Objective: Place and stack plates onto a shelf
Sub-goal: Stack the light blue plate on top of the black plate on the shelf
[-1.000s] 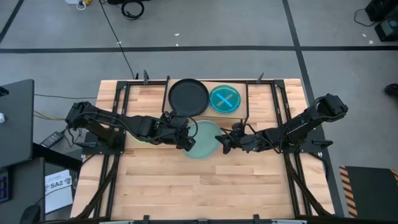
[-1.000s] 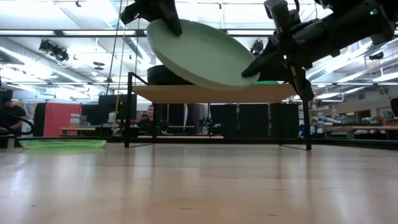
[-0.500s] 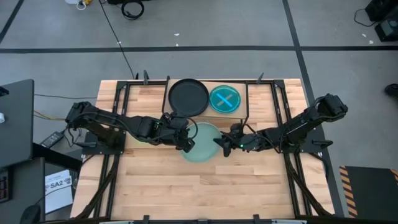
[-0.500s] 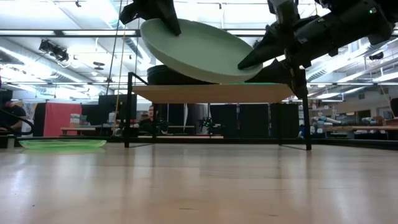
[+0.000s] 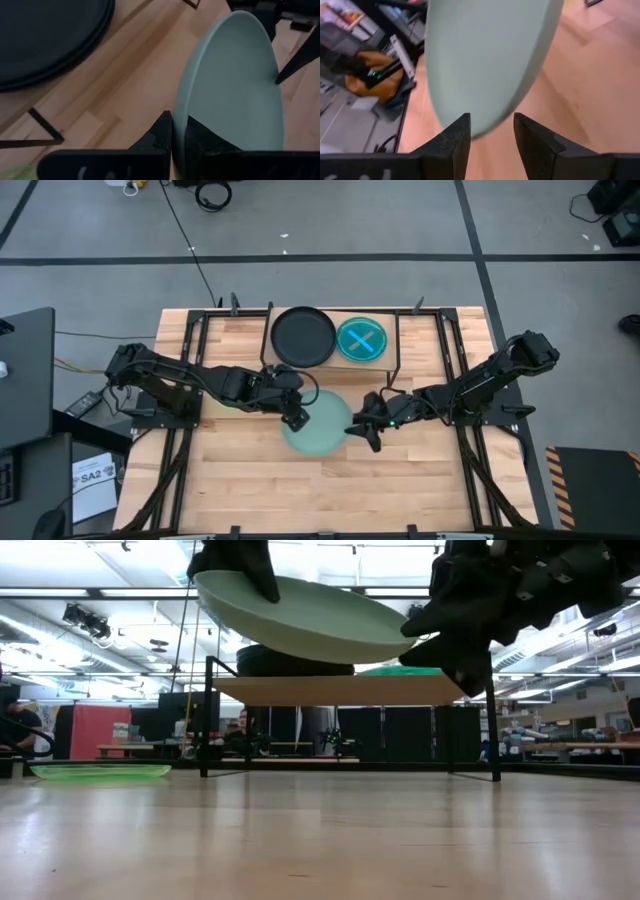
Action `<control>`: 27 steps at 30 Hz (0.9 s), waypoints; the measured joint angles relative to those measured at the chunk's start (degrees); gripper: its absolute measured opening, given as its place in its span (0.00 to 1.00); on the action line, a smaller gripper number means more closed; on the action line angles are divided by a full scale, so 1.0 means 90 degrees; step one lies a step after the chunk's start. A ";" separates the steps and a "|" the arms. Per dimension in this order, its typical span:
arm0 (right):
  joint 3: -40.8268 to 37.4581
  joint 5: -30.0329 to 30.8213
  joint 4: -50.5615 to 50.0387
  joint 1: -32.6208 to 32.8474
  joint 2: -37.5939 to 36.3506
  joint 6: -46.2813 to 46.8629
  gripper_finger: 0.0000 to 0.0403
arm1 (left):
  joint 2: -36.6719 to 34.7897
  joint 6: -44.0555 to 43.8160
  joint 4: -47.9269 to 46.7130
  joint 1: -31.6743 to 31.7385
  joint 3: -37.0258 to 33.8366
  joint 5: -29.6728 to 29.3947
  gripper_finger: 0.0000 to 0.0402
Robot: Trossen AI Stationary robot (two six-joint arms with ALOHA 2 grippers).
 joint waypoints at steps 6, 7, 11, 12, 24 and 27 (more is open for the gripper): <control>-0.0007 -0.0599 -0.0357 0.0000 0.0002 -0.0069 0.39 | -0.0007 0.0035 -0.0303 0.0000 0.0008 0.0367 0.06; -0.0007 -0.0661 -0.0424 0.0000 0.0002 -0.0069 0.39 | -0.0008 0.0085 -0.0337 0.0000 0.0008 0.0467 0.06; -0.0007 -0.0682 -0.0734 0.0000 0.0002 -0.0068 0.39 | -0.0127 0.0219 -0.0316 0.0026 0.0018 0.0911 0.06; -0.0007 -0.0682 -0.0765 0.0000 0.0002 -0.0069 0.39 | -0.0176 0.0224 -0.0350 0.0046 0.0025 0.0988 0.06; -0.0007 -0.0684 -0.0861 0.0002 0.0002 -0.0109 0.39 | -0.0612 0.1303 -0.0936 0.0953 0.1183 0.1280 0.06; -0.0007 -0.0663 -0.0862 0.0002 0.0002 -0.0110 0.39 | -0.0607 0.1859 -0.1186 0.1360 0.1727 0.1286 0.06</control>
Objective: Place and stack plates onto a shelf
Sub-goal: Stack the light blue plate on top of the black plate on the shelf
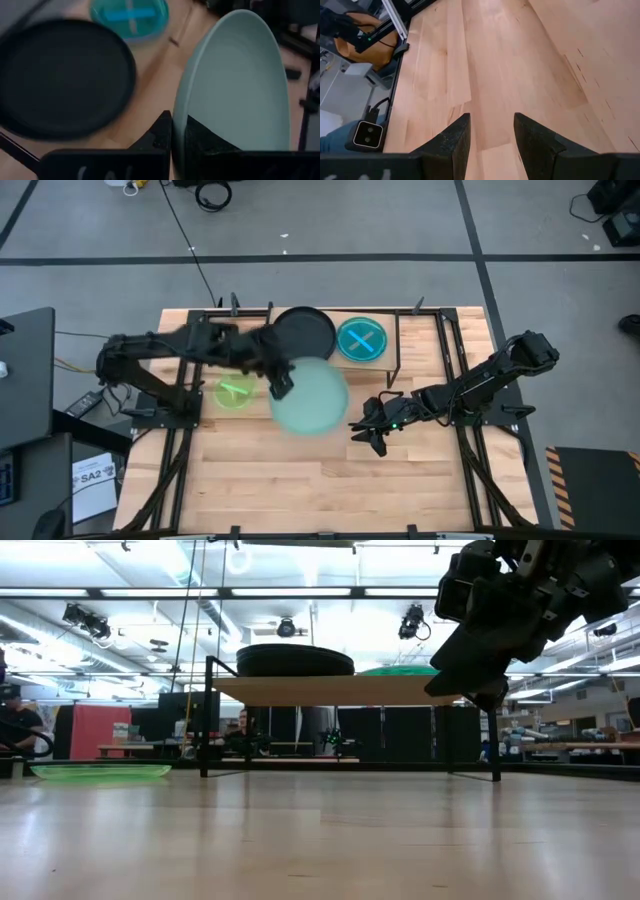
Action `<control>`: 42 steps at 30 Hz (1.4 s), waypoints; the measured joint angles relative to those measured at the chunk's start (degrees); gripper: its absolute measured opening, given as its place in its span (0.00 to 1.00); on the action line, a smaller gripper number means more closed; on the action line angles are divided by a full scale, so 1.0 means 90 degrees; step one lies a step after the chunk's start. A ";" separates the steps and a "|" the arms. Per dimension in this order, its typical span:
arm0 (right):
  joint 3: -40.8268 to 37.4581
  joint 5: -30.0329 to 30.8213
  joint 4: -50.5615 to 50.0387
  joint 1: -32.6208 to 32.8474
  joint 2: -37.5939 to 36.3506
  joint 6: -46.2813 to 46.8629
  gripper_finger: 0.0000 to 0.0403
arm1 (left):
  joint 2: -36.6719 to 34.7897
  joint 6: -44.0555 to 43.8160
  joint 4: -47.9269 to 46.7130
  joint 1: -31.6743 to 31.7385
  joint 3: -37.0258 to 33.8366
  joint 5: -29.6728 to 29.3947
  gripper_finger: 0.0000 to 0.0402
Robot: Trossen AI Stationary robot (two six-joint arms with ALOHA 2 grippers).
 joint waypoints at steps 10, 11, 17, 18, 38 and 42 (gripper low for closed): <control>0.0000 0.0012 0.0007 0.0002 0.0000 0.0000 0.39 | 0.0019 0.1175 -0.0049 0.1674 0.0960 -0.0005 0.06; 0.0000 0.0019 0.0009 0.0002 0.0000 0.0000 0.39 | 0.0022 0.1232 -0.0049 0.1853 0.0962 -0.0002 0.06; 0.0000 0.0027 0.0012 0.0002 0.0000 0.0000 0.39 | 0.0026 0.1374 -0.0099 0.2883 0.0875 0.0375 0.06; 0.0000 0.0027 0.0013 0.0002 0.0000 0.0000 0.39 | 0.0026 0.1374 -0.0056 0.3041 0.0809 0.0478 0.06; 0.0000 0.0028 0.0016 0.0002 0.0000 0.0000 0.39 | 0.0034 0.0603 0.1317 0.4189 -0.1431 0.1780 0.06; 0.0000 0.0029 0.0016 0.0002 0.0000 0.0000 0.39 | 0.0033 0.0448 0.1575 0.4187 -0.1740 0.1806 0.06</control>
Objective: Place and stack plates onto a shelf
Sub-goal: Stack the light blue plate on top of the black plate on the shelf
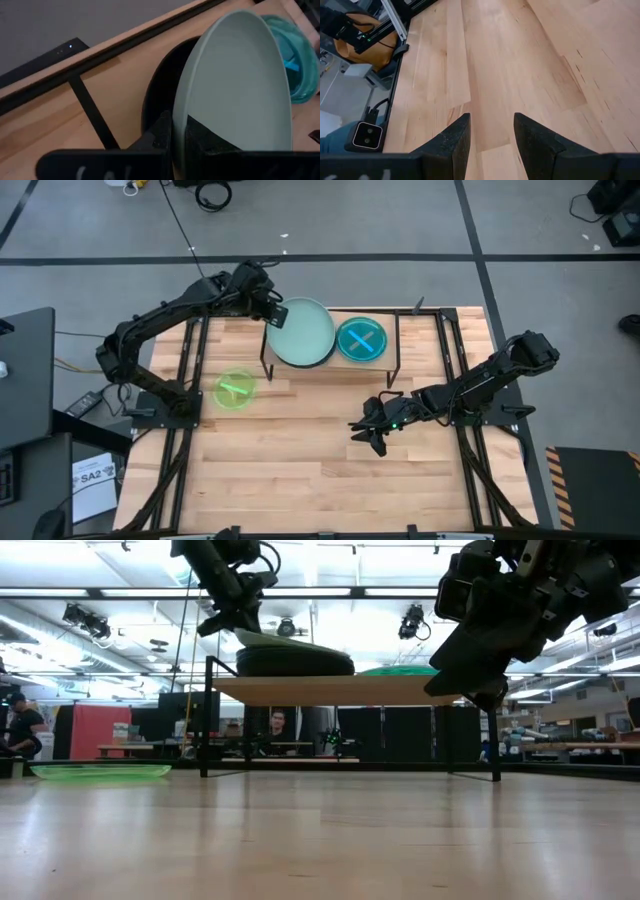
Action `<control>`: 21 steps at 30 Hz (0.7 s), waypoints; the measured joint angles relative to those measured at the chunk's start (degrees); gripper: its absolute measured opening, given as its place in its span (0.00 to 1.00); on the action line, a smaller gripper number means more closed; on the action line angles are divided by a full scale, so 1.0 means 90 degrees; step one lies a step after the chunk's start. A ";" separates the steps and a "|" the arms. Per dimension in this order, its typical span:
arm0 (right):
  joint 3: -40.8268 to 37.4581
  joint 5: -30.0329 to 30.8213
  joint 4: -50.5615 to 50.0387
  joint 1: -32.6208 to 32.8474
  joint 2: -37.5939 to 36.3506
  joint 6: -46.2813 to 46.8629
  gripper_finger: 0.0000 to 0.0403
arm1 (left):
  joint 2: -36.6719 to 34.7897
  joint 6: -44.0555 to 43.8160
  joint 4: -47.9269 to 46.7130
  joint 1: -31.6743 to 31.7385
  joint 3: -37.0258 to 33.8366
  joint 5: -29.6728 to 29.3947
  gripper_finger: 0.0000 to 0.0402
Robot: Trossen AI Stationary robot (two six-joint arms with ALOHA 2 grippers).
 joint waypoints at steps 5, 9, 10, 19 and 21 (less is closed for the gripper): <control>0.0001 0.0002 0.0000 0.0000 0.0000 0.0000 0.39 | 0.0001 0.0014 0.0073 0.0000 -0.0106 0.0016 0.10; 0.0002 0.0007 0.0000 0.0000 0.0000 0.0000 0.39 | -0.0002 0.0017 0.0245 0.0000 -0.0103 0.0016 0.11; 0.0002 0.0010 0.0000 -0.0002 0.0000 0.0000 0.39 | 0.0001 0.0018 0.0270 0.0000 -0.0103 0.0016 0.11; 0.0002 0.0015 0.0000 0.0000 0.0000 0.0000 0.39 | -0.0001 0.0025 0.0513 0.0000 -0.0103 0.0003 0.14; 0.0002 0.0017 0.0000 0.0000 0.0000 0.0000 0.39 | 0.0000 0.0027 0.0518 0.0000 -0.0103 -0.0069 0.17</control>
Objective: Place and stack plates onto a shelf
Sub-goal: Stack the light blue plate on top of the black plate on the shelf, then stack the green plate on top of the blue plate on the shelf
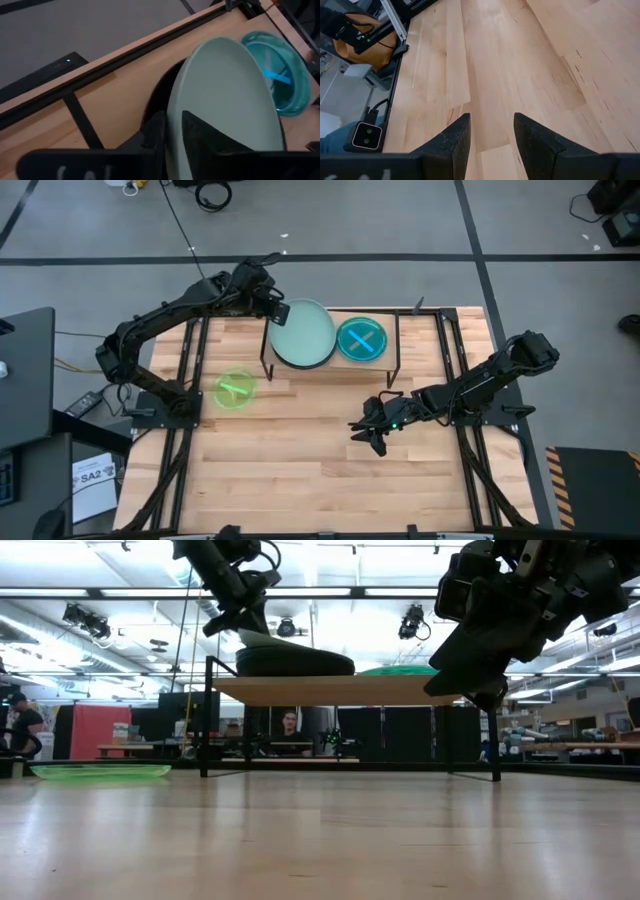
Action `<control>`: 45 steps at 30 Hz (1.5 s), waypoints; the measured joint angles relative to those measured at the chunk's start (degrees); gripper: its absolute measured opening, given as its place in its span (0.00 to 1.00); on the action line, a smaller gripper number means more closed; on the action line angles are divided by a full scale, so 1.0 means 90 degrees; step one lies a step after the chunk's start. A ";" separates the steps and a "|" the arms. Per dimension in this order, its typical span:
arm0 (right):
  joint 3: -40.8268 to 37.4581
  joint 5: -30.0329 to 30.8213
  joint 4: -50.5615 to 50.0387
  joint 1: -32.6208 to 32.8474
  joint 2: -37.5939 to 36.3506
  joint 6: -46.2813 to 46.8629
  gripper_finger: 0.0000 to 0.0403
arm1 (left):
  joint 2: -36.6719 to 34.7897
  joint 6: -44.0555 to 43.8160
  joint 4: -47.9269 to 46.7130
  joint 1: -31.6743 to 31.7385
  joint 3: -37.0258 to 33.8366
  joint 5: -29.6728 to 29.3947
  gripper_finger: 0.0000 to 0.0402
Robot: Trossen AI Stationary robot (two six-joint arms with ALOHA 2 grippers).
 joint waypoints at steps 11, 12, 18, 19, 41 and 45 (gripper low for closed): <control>0.0000 -0.0002 0.0000 0.0000 0.0000 0.0000 0.39 | 0.0001 0.0032 -0.0002 0.0000 0.0000 -0.0384 0.41; 0.0000 -0.0002 -0.0002 0.0000 0.0000 0.0000 0.39 | -0.0002 0.0097 -0.0002 0.0000 0.0000 -0.0386 0.42; 0.0000 -0.0002 -0.0001 0.0000 0.0000 0.0000 0.39 | -0.0001 0.0663 0.0039 0.0000 0.0002 -0.0387 0.45; 0.0000 -0.0002 0.0000 0.0000 0.0000 0.0000 0.39 | -0.0002 0.0722 0.0039 0.0000 0.0002 -0.0387 0.45; 0.0000 0.0005 -0.0002 -0.0002 0.0000 0.0044 0.39 | -0.0765 0.1748 -0.2088 0.0388 0.0010 -0.0094 0.46; 0.0000 0.0040 -0.0002 -0.0002 0.0000 0.0035 0.39 | -0.0825 0.2139 -0.2789 0.0449 0.0010 -0.0210 0.46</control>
